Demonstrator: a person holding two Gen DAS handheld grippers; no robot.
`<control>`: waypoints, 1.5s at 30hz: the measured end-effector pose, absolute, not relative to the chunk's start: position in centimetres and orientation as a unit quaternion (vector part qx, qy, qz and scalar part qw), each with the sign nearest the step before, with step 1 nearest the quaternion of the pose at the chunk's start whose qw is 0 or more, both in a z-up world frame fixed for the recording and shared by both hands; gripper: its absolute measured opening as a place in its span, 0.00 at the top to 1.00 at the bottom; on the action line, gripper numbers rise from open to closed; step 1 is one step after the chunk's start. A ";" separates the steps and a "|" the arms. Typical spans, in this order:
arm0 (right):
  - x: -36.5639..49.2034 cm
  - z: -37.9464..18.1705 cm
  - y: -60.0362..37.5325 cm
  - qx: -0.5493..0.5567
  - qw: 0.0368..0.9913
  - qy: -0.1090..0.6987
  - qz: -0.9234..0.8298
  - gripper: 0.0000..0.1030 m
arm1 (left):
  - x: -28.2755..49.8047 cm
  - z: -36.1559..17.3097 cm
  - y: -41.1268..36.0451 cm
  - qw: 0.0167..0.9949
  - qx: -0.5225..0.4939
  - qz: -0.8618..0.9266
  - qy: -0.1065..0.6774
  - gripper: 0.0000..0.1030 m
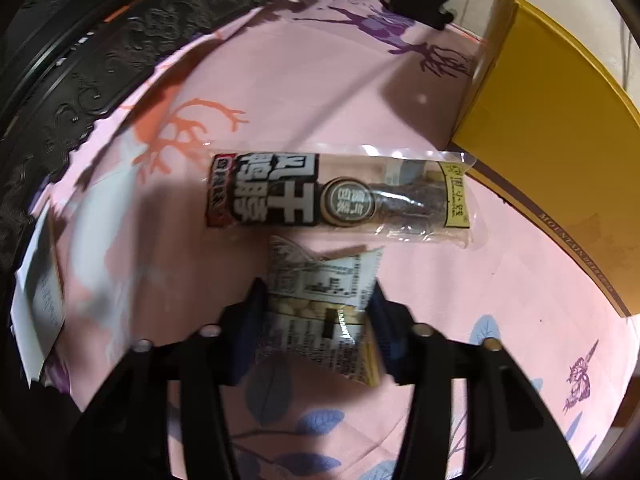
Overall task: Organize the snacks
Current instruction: 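Grasp the white printed packet with the right tool while the left grasps the duck-neck stick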
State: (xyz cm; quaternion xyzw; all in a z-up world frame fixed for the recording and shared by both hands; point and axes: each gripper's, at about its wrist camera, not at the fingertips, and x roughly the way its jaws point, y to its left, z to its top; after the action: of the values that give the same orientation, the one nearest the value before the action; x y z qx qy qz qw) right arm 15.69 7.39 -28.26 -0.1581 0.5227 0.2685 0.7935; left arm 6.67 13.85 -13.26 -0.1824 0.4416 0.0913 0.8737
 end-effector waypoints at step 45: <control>14.9 -27.1 -12.7 0.064 0.795 0.555 0.236 0.58 | 22.8 -27.1 7.6 0.805 0.025 -0.019 0.592 0.05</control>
State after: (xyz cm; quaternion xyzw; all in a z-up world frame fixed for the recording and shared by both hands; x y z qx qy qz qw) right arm 14.89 -12.68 -27.14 0.0636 0.5546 0.2364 0.7953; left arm 22.76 7.58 -27.10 0.0253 0.5924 -0.0192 0.8050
